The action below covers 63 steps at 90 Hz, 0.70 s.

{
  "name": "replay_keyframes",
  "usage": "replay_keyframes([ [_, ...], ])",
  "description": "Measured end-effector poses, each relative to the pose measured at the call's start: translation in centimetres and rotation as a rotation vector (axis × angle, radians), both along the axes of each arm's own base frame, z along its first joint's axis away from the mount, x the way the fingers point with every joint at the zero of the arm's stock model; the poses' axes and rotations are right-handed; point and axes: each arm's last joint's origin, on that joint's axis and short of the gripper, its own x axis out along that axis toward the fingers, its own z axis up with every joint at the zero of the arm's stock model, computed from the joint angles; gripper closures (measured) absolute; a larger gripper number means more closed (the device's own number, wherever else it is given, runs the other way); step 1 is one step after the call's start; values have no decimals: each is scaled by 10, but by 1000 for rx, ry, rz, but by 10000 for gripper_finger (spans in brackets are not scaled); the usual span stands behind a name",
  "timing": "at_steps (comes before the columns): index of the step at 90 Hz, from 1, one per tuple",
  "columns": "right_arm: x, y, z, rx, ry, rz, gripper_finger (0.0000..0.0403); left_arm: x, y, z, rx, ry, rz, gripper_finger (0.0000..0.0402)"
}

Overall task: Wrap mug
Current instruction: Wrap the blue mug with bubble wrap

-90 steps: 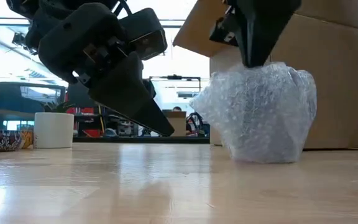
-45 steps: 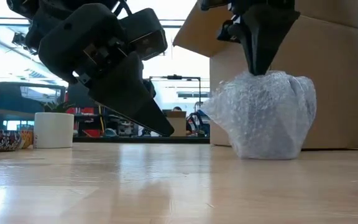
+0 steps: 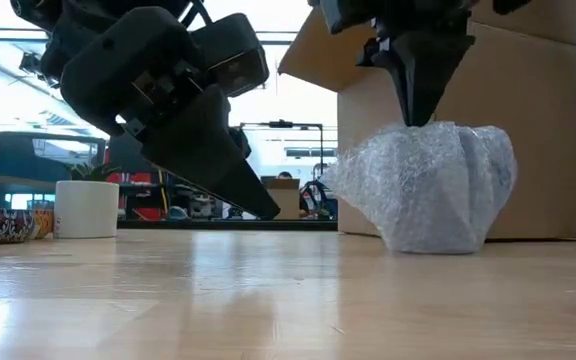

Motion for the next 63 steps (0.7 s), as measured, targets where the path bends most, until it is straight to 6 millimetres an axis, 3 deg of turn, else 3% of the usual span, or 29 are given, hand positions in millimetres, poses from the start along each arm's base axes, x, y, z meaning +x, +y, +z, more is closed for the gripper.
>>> replay_keyframes([
  [33, -5, -12, -36, -14, 53, 15, 403, -1, 0, -1, 4, 18, 2, 271],
  [63, 6, -3, -44, 111, -44, 120, 402, -2, 0, 1, -9, 20, -6, 271],
])
